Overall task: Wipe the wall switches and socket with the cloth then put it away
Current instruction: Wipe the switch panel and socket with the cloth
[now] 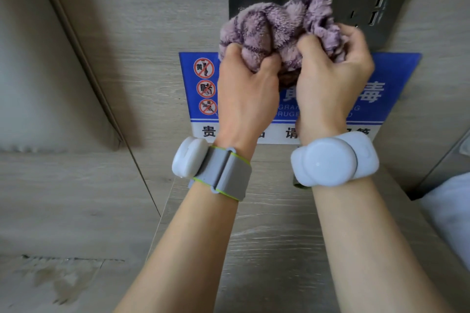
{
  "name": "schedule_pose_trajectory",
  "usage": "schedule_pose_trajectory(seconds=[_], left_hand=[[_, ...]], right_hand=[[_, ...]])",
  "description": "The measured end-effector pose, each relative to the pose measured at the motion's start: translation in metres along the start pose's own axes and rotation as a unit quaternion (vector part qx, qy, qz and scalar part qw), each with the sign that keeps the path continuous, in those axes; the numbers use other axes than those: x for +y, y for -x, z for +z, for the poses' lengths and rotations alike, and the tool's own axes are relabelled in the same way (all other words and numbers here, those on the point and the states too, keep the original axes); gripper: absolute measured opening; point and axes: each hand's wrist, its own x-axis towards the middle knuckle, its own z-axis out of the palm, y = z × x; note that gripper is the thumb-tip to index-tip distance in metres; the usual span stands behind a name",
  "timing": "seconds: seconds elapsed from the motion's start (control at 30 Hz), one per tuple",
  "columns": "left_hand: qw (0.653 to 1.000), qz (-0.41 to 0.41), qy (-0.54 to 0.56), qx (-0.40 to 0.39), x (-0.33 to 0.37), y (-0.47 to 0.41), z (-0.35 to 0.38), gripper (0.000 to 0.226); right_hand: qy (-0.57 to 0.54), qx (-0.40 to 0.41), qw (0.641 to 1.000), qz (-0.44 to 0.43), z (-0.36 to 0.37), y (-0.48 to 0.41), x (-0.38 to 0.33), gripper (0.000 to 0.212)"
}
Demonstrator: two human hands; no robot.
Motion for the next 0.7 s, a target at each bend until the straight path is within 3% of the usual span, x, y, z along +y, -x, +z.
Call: schedule_pose_trajectory(seconds=[0.2,0.4,0.57,0.7], left_hand=[[0.989,-0.034,0.085,0.120,-0.006,-0.011,-0.012,0.011],[0.999,-0.005,0.033,0.005,0.000,-0.002,-0.003,0.014],[0.990,0.022,0.092,0.100,-0.005,-0.012,-0.018,0.015],[0.981,0.050,0.094,0.162,-0.004,-0.007,-0.014,0.028]], right_hand=[[0.017,-0.111,0.993,0.028,0.016,0.013,-0.001,0.014],[-0.015,-0.027,0.999,-0.013,0.001,-0.003,0.000,0.010],[0.009,-0.144,0.990,-0.010,0.015,0.008,-0.010,0.017],[0.053,-0.160,0.984,-0.049,0.010,0.008,-0.013,0.033]])
